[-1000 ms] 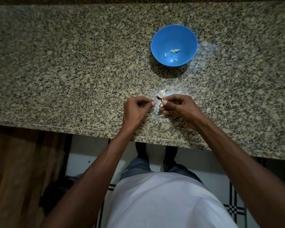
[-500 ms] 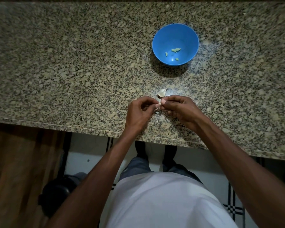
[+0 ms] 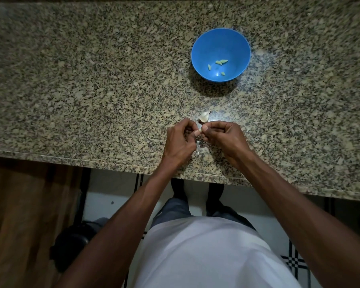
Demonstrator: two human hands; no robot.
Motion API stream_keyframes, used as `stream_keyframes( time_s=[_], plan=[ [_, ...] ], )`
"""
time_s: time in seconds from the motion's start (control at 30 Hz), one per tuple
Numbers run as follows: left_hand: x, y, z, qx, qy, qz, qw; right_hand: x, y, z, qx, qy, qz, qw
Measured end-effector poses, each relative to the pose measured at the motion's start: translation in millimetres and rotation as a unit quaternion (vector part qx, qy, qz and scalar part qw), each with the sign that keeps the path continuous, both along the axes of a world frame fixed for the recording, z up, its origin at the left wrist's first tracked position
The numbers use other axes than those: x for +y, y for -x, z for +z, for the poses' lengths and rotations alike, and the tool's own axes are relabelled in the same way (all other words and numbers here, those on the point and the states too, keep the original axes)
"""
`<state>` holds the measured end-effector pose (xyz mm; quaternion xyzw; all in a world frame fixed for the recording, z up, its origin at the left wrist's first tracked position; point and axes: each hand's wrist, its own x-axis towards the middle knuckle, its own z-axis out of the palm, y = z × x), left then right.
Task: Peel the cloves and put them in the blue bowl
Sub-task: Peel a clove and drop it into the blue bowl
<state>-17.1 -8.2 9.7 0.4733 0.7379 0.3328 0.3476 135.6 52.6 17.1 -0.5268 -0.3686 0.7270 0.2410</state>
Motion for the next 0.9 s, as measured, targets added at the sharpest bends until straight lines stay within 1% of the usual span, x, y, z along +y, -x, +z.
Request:
stream_keyframes(
  time_s=[0.17,0.23,0.43,0.63,0.73,0.83,0.9],
  plan=[
    [0.9,-0.4,-1.3,-0.017,0.034,-0.005,0.999,-1.9,2.3,-2.2,-0.007,-0.032,0.014,0.999],
    [1.9,-0.8,-1.0,-0.039,0.049,-0.006,0.998,-1.6,3.1,-2.8,0.000,-0.047,0.014,0.999],
    [-0.4,1.4,3.1,-0.104,0.089,-0.022,0.990,2.5,-1.9,-6.4,-0.032,-0.142,0.052,0.988],
    [-1.7,2.7,5.4,-0.148,0.095,-0.021,0.984,1.1,-4.0,-7.0,-0.050,-0.181,0.077,0.979],
    [-1.4,2.4,7.5,-0.161,0.090,-0.021,0.983,3.0,-3.0,-9.6,-0.087,-0.185,0.098,0.974],
    [-2.2,2.7,7.0,-0.183,0.087,0.007,0.979,4.2,-5.1,-14.7,-0.125,-0.190,0.100,0.969],
    [-3.4,5.7,5.5,-0.161,0.074,0.031,0.984,5.1,-9.2,-15.0,-0.120,-0.186,0.096,0.970]
  ],
)
